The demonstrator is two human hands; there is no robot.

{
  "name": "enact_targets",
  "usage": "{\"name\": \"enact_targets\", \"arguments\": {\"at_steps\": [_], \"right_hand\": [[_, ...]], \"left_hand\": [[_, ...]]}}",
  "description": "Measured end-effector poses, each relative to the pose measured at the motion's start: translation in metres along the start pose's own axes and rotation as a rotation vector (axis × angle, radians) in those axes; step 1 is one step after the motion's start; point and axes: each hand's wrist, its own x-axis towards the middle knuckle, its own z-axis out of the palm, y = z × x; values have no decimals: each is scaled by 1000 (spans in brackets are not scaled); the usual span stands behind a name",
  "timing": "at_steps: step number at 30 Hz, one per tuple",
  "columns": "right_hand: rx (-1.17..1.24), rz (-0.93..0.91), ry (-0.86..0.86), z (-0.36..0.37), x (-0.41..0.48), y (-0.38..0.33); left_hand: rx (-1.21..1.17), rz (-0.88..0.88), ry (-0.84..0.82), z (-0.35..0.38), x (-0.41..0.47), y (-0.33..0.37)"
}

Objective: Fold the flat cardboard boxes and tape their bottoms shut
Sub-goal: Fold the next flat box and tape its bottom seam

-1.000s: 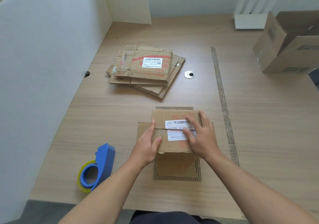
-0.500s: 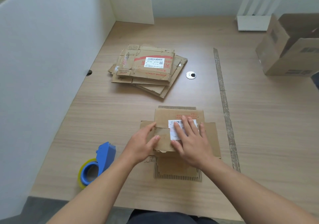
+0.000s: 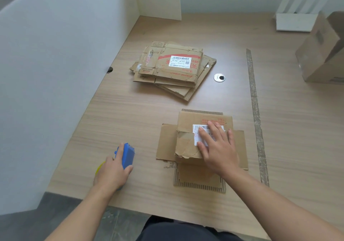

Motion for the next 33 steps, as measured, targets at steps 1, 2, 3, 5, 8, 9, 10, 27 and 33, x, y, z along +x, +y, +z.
{"name": "enact_targets", "arguments": {"at_steps": [1, 2, 3, 5, 8, 9, 10, 27, 33], "right_hand": [[0, 1, 1, 0, 0, 0], [1, 2, 2, 0, 0, 0], [3, 3, 4, 0, -1, 0], [16, 6, 11, -1, -1, 0], [36, 9, 27, 0, -2, 0], [36, 10, 27, 0, -2, 0], [34, 9, 27, 0, -2, 0], [280, 15, 26, -12, 2, 1], [612, 2, -32, -30, 2, 9]], "left_hand": [[-33, 14, -11, 4, -2, 2], [-75, 22, -2, 8, -3, 3], [-122, 26, 22, 11, -6, 5], [-232, 54, 101, 17, -12, 5], [-357, 131, 136, 27, -19, 5], [-364, 148, 124, 29, -20, 5], [-350, 156, 119, 29, -21, 6], [-319, 144, 158, 5, -2, 27], [-440, 588, 278, -65, -8, 63]]}}
